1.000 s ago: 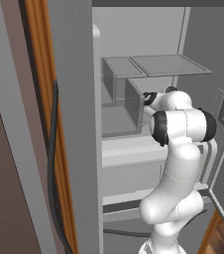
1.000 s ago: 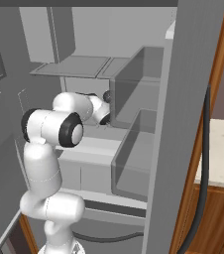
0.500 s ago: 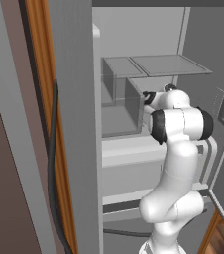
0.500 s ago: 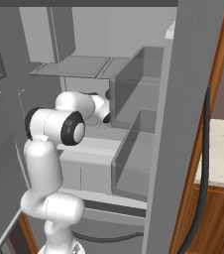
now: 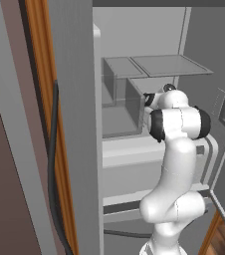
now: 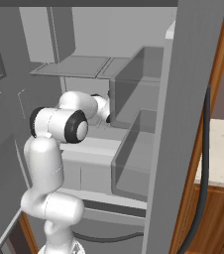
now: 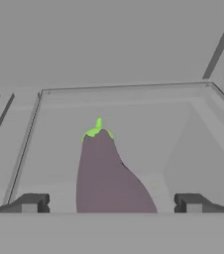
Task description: Gather the eggplant and avocado from the fridge and place them on a tray on the dining counter. Then gather the steaks from the fridge and place them on the other tray.
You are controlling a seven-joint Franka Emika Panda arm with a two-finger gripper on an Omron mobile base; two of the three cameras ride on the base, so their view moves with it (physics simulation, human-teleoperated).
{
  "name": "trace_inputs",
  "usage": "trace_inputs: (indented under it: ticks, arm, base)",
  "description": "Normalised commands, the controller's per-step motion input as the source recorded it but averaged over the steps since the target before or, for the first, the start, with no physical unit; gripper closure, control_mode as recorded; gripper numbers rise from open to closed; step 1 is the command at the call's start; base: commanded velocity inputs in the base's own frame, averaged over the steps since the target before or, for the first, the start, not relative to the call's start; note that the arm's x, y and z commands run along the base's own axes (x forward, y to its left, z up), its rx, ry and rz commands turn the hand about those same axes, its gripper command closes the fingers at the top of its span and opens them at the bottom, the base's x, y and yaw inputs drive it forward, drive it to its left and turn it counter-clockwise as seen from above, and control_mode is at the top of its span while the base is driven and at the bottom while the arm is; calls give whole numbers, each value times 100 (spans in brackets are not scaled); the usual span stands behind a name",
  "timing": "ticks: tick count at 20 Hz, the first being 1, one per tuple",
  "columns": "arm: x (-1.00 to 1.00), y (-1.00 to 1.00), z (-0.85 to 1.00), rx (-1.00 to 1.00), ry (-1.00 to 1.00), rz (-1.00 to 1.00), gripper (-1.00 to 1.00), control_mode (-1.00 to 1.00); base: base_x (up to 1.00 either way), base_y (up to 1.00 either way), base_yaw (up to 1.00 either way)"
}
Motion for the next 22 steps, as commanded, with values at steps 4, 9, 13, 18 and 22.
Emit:
trace_inputs:
  ticks: [4, 9, 13, 18, 22]
  arm:
    - [5, 0, -12, 0, 7, 0, -100, -100]
    - [5, 0, -6, 0, 5, 0, -100, -100]
    - [2, 0, -9, 0, 11, 0, -100, -100]
    - [1, 0, -8, 0, 11, 0, -100, -100]
    - [3, 5, -1, 0, 1, 0, 100, -100]
  base:
    - [0, 0, 0]
    - [0, 0, 0]
    - [0, 0, 0]
    - [0, 0, 0]
    - [0, 0, 0]
